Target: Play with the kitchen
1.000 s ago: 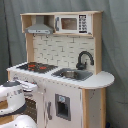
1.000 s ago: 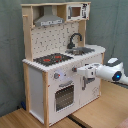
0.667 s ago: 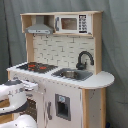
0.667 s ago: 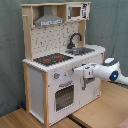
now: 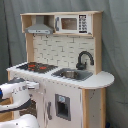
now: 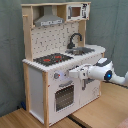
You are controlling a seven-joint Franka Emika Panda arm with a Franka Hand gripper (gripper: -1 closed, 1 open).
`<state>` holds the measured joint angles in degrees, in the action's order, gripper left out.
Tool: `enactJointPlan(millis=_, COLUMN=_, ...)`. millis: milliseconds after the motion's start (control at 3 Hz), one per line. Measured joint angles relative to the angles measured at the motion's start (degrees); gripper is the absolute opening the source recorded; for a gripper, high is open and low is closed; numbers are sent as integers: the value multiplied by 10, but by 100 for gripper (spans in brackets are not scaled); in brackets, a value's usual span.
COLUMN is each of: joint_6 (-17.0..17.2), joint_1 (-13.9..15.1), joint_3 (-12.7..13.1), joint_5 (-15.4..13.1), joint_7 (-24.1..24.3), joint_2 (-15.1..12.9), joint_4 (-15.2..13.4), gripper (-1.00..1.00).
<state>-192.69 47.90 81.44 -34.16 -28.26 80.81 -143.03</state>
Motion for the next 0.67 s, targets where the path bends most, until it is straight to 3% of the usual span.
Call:
enactJointPlan(millis=333, joint_6=1, joint_1=2, joint_3=8, joint_5=2, joint_7=2, joint_2=0, joint_4=-2, gripper=100)
enactJointPlan(millis=667, joint_6=2, joint_1=2, joint_3=8, joint_5=2, joint_7=2, joint_2=0, joint_4=-3, gripper=-100)
